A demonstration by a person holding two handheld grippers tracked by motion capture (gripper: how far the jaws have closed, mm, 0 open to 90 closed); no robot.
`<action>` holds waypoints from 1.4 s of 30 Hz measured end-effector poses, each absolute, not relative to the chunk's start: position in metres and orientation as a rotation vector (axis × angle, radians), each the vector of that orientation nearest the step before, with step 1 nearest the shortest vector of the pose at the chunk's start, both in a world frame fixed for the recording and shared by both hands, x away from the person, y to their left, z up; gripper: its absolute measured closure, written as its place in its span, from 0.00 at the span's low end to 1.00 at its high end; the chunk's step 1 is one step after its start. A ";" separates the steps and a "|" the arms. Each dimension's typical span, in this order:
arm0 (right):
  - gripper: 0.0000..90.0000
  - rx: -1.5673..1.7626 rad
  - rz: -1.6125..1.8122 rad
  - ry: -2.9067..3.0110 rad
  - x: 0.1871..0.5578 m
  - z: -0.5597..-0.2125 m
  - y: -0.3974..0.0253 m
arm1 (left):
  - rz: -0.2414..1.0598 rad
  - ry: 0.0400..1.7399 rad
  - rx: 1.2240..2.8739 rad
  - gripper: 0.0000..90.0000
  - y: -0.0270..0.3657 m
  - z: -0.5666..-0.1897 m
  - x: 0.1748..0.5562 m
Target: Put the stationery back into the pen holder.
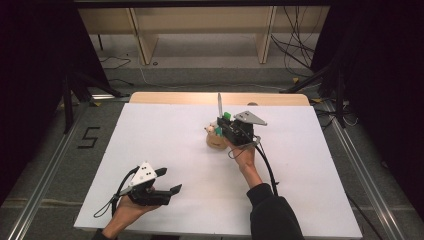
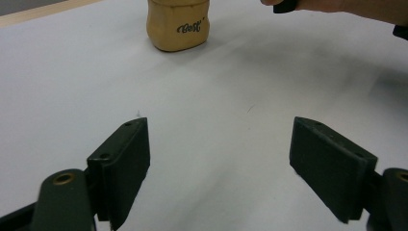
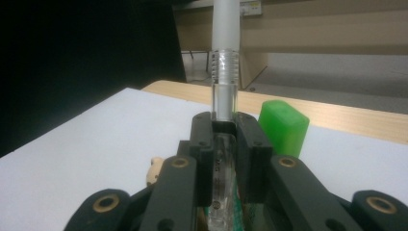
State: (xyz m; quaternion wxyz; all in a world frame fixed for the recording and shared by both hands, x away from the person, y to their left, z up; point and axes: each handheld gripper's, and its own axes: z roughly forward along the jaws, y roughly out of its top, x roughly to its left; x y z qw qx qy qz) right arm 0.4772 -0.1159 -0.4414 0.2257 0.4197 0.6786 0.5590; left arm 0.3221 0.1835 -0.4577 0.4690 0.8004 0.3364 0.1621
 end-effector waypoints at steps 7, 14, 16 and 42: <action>0.89 1.156 1.518 1.883 0.479 -0.448 -0.114 | 0.398 0.821 1.972 0.24 0.183 -0.459 0.322; 0.88 1.135 1.478 1.909 0.478 -0.454 -0.109 | 0.396 0.815 1.977 0.24 0.182 -0.459 0.322; 0.88 1.135 1.465 1.912 0.478 -0.456 -0.109 | 0.399 0.813 1.983 0.24 0.182 -0.460 0.322; 0.77 1.122 1.332 1.993 0.474 -0.461 -0.110 | 0.385 0.800 2.014 0.24 0.178 -0.462 0.322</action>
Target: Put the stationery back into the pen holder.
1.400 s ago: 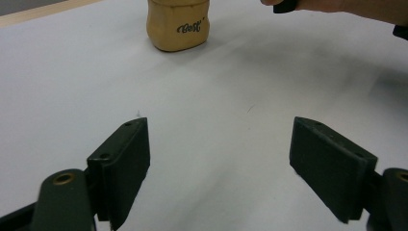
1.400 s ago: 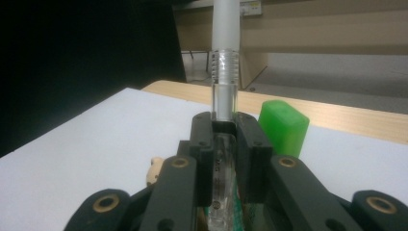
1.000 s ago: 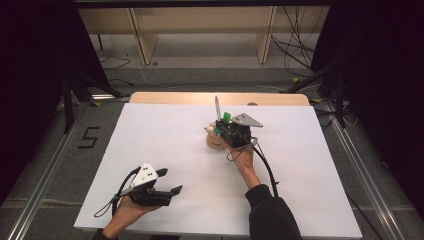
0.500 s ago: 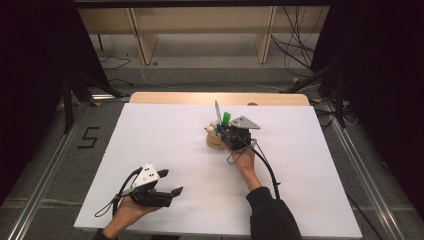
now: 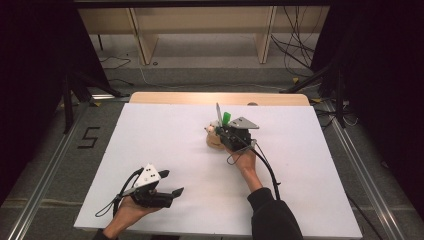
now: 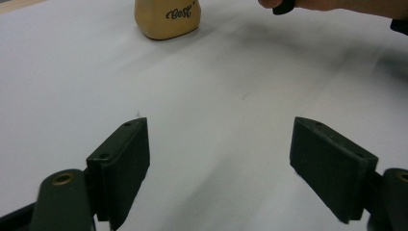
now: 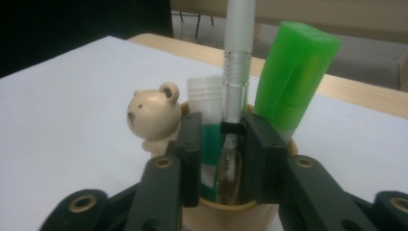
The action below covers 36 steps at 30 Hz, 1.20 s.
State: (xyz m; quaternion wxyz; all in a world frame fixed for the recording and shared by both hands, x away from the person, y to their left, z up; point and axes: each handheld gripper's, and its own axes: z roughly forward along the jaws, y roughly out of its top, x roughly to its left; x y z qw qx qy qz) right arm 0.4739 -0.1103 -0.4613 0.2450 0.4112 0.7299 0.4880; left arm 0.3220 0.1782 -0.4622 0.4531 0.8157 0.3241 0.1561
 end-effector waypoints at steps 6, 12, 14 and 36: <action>0.84 1.078 1.317 2.009 0.469 -0.457 -0.109 | 0.383 0.804 2.015 0.24 0.178 -0.463 0.323; 0.88 1.093 1.292 2.012 0.471 -0.459 -0.108 | 0.382 0.799 2.019 0.24 0.178 -0.462 0.322; 0.89 1.111 1.290 2.016 0.472 -0.459 -0.110 | 0.381 0.802 2.018 0.24 0.178 -0.462 0.323; 0.73 1.120 1.386 2.000 0.461 -0.438 -0.122 | 0.379 0.802 2.024 0.24 0.178 -0.462 0.323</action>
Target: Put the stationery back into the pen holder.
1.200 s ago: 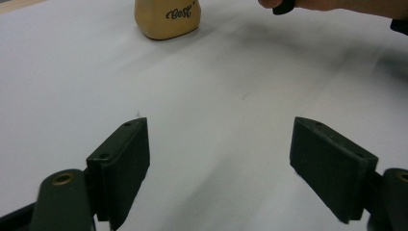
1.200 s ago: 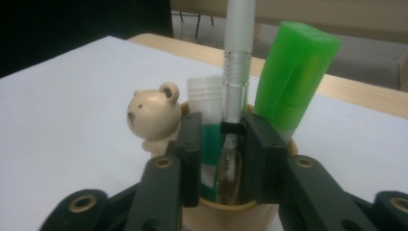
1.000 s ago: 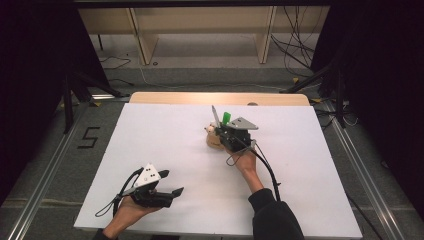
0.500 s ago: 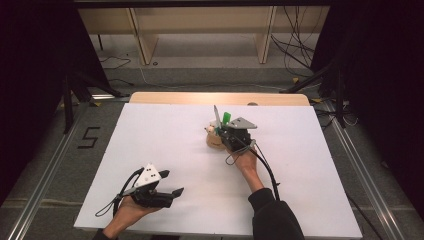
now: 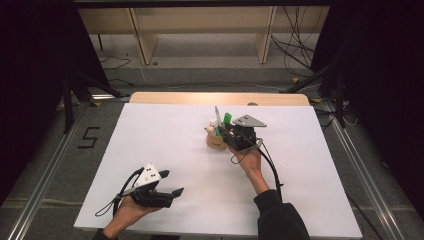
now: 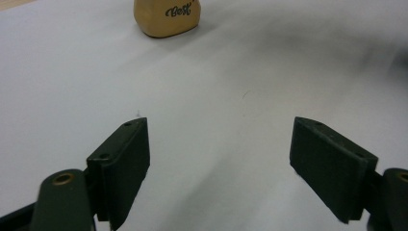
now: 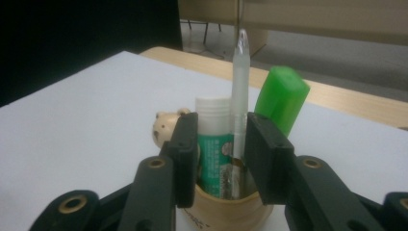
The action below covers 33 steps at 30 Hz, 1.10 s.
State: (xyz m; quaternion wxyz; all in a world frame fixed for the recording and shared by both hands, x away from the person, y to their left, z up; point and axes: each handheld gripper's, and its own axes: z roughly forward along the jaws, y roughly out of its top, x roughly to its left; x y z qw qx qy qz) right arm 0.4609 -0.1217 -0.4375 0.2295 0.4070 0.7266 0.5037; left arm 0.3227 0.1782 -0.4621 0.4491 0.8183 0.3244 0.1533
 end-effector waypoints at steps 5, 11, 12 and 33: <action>0.66 1.100 1.424 2.001 0.451 -0.426 -0.129 | 0.383 0.806 2.012 0.24 0.179 -0.461 0.323; 0.58 1.086 1.481 2.018 0.438 -0.420 -0.137 | 0.380 0.811 1.992 0.23 0.181 -0.460 0.323; 0.57 1.087 1.484 2.023 0.436 -0.420 -0.138 | 0.380 0.813 1.989 0.23 0.181 -0.460 0.323; 0.33 1.061 1.523 2.133 0.384 -0.420 -0.155 | 0.362 0.833 1.945 0.22 0.187 -0.457 0.326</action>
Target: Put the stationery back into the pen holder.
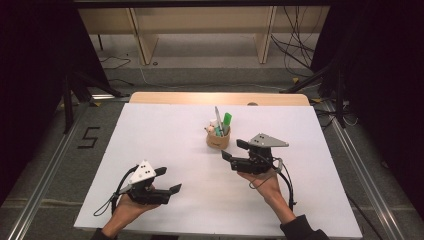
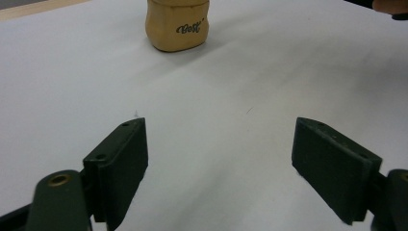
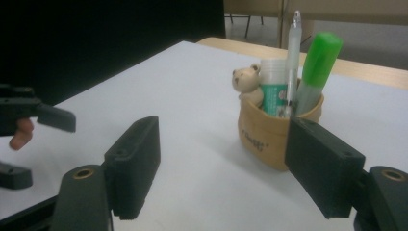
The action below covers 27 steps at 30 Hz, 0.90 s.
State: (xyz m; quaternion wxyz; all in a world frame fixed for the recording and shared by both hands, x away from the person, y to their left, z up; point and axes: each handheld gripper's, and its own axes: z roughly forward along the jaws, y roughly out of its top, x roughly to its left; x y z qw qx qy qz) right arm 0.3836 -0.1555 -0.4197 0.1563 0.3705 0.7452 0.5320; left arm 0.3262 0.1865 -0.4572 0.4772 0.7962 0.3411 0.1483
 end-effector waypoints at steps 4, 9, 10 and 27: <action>0.31 1.061 1.523 2.154 0.372 -0.425 -0.162 | 0.362 0.842 1.934 0.22 0.187 -0.456 0.327; 0.30 1.073 1.527 2.169 0.360 -0.432 -0.171 | 0.366 0.844 1.934 0.22 0.189 -0.456 0.328; 0.30 1.070 1.526 2.172 0.358 -0.433 -0.172 | 0.368 0.844 1.933 0.22 0.189 -0.456 0.328; 0.27 1.083 1.543 2.167 0.321 -0.441 -0.191 | 0.362 0.843 1.925 0.21 0.192 -0.456 0.327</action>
